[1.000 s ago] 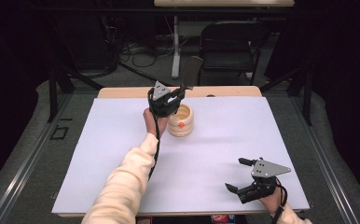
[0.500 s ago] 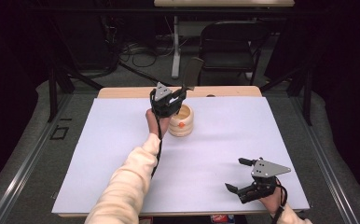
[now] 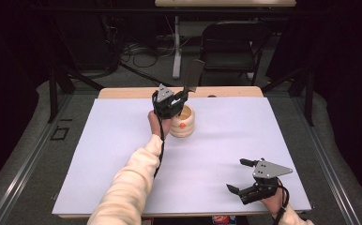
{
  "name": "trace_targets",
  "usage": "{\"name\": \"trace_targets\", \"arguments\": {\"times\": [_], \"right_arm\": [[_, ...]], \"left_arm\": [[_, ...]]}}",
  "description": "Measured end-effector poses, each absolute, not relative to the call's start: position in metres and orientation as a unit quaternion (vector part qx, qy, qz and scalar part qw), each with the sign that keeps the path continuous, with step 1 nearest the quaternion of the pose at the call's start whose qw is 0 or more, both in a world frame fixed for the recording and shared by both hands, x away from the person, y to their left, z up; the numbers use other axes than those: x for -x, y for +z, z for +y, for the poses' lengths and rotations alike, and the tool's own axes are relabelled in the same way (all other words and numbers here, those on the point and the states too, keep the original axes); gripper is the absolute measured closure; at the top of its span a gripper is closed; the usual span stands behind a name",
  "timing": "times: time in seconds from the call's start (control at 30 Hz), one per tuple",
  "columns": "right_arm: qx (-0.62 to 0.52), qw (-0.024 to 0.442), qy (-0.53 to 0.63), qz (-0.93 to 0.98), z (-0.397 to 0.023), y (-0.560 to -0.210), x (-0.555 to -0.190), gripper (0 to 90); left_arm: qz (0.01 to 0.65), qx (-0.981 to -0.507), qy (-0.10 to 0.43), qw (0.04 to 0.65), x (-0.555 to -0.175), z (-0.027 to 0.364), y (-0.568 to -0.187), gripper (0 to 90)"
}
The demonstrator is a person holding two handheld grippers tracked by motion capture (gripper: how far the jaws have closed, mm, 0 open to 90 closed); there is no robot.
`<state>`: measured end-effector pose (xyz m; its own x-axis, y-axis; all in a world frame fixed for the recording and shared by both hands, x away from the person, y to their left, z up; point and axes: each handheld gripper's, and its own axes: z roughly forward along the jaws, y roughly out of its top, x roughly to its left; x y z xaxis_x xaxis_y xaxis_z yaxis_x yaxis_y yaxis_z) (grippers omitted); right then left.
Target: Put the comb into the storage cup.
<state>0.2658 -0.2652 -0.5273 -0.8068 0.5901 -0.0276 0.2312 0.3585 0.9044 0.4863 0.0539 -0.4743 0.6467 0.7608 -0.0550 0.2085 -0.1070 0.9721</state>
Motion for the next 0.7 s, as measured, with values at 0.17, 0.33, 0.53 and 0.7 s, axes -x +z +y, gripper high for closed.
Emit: {"name": "trace_targets", "arguments": {"times": [0.17,0.33,0.53,0.7], "right_arm": [[-0.256,0.177,0.506,0.805,-0.265,-0.527,-0.266,0.0],[-0.255,0.177,0.506,0.804,-0.265,-0.527,-0.266,0.0],[-0.255,0.177,0.506,0.804,-0.266,-0.527,-0.266,0.0],[-0.255,0.178,0.506,0.805,-0.266,-0.527,-0.266,0.0]], "left_arm": [[0.343,-0.706,0.237,0.572,-0.488,0.053,-0.478,72.2],[0.347,-0.707,0.235,0.57,-0.488,0.053,-0.482,72.2],[0.349,-0.708,0.233,0.569,-0.489,0.053,-0.485,72.2],[0.349,-0.71,0.235,0.564,-0.489,0.053,-0.488,72.2]]}}
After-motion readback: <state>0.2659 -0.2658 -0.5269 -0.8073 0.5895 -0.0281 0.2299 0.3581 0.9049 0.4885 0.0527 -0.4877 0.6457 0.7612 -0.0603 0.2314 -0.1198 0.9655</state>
